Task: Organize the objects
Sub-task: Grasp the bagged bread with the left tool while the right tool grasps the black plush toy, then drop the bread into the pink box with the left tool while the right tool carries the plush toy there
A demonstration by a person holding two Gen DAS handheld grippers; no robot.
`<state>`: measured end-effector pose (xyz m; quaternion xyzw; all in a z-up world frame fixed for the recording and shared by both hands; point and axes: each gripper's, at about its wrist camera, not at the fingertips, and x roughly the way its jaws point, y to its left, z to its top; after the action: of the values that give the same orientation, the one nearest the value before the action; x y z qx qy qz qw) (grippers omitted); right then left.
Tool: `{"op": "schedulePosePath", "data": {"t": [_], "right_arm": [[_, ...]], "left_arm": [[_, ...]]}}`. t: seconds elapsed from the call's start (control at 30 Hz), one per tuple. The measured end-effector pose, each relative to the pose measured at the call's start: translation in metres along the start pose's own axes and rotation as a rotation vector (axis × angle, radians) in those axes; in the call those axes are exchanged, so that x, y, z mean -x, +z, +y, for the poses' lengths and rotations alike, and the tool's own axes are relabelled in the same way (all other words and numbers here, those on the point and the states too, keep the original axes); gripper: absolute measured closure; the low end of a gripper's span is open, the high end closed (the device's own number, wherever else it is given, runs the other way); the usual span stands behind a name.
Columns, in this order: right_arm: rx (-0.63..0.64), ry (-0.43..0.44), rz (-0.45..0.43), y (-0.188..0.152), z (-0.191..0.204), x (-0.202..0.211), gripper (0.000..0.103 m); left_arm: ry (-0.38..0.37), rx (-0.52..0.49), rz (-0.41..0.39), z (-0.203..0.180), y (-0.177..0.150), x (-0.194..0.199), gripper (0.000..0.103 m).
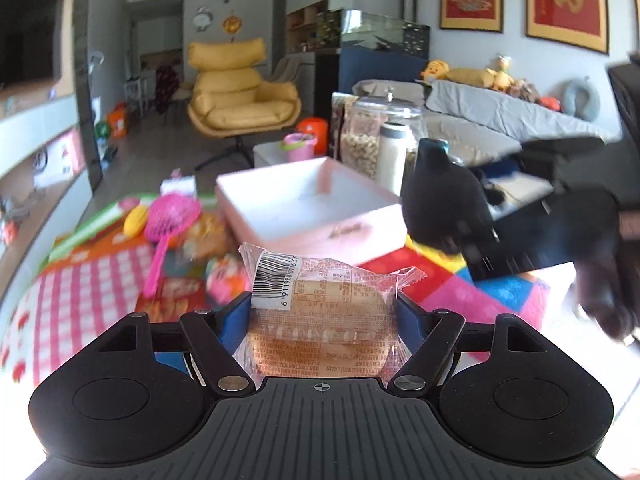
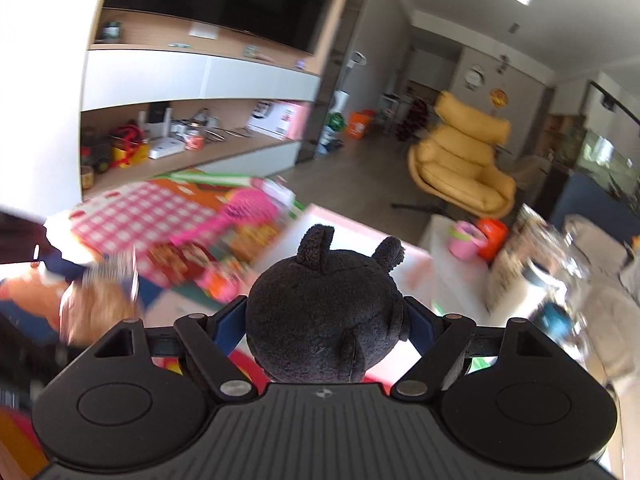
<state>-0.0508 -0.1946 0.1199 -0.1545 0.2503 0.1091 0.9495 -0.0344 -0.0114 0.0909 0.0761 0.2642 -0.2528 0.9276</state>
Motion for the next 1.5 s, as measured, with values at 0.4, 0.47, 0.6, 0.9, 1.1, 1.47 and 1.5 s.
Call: {"op": "schedulePosePath", "data": {"t": [0.4,0.47,0.6,0.9,1.1,1.47,1.5], "right_arm": [[-0.141,0.041,-0.040,-0.040,-0.026,-0.011,0.022],[-0.151,0.025,-0.037,-0.037,-0.026,-0.014,0.022],[-0.171,0.017,-0.011,-0.031,-0.028,-0.029,0.022],[-0.200,0.023,-0.011,-0.005,-0.036,-0.056,0.022],[-0.365,0.086,-0.070,0.080,-0.084,-0.100,0.010],[-0.320,0.040,-0.012,0.004,-0.041,-0.119,0.000],[-0.311,0.034,-0.003,-0.007,-0.036,-0.118,0.000]], "left_arm": [[0.146,-0.068,0.050,0.014,0.080,-0.160,0.021],[0.097,0.060,-0.009,0.030,0.080,-0.156,0.025],[0.048,0.157,-0.079,0.044,0.080,-0.137,0.025],[0.068,0.200,-0.127,0.048,0.030,-0.067,0.025],[0.076,0.086,-0.036,0.033,-0.007,-0.054,0.025],[0.128,0.165,-0.006,0.078,-0.027,-0.067,0.025],[0.131,0.187,-0.013,0.084,-0.023,-0.070,0.025]]}}
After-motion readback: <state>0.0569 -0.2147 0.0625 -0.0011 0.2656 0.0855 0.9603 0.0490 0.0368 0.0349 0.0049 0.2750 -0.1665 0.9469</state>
